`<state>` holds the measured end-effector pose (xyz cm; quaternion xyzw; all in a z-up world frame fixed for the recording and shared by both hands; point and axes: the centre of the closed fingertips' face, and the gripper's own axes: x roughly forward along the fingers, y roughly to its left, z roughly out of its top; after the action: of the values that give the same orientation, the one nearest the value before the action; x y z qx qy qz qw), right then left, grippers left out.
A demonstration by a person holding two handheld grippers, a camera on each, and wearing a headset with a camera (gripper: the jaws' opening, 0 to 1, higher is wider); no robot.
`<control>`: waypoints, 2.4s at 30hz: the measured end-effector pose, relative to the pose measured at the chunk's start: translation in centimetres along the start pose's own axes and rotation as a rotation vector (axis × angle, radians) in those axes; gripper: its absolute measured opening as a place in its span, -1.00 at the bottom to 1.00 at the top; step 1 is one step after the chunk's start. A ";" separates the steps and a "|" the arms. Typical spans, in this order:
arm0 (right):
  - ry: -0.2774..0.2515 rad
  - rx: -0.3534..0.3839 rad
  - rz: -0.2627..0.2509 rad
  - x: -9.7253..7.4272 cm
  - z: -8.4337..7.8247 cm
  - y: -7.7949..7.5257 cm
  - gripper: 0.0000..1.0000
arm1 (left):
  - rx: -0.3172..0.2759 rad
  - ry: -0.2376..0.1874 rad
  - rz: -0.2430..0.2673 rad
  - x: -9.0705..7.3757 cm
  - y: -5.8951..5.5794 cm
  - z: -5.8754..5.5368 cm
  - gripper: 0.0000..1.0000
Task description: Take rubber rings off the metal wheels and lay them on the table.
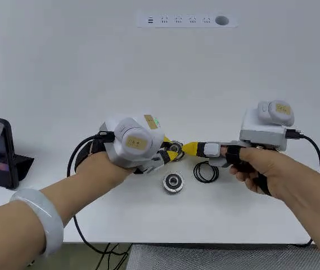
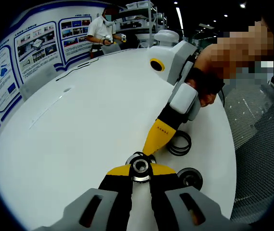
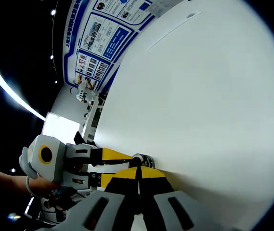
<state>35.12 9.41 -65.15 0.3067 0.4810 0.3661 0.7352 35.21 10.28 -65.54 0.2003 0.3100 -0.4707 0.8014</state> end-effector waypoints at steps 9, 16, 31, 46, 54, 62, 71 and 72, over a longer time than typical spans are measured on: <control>-0.003 -0.004 0.017 0.1 -0.1 0.7 -0.97 | 0.003 -0.002 0.000 0.0 0.0 0.0 -0.73; -0.016 -0.021 0.061 0.3 0.3 2.4 -0.97 | 0.005 -0.003 -0.002 0.0 0.0 0.0 -0.73; -0.028 0.013 -0.018 0.0 0.2 0.5 -0.97 | 0.020 0.006 -0.006 0.0 0.0 0.0 -0.72; -0.024 0.011 -0.033 0.0 0.1 0.2 -0.97 | 0.030 -0.018 -0.017 -0.2 -0.2 0.3 -0.70; -0.024 0.013 -0.033 0.1 0.1 0.2 -0.97 | 0.036 -0.040 -0.008 -0.6 -0.2 0.7 -0.65; -0.026 0.012 -0.030 0.0 0.2 0.3 -0.97 | 0.027 -0.040 0.004 -0.9 0.1 0.4 -0.54; -0.028 0.009 -0.017 -0.1 0.3 0.8 -0.97 | 0.018 -0.035 0.017 -1.0 0.3 -0.1 -0.42; -0.029 0.010 -0.014 -0.1 0.2 0.9 -0.97 | 0.015 -0.034 0.016 -1.0 0.3 -0.1 -0.43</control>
<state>35.12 9.83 -64.32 0.3122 0.4742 0.3543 0.7430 35.02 11.16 -64.91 0.2009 0.2910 -0.4698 0.8089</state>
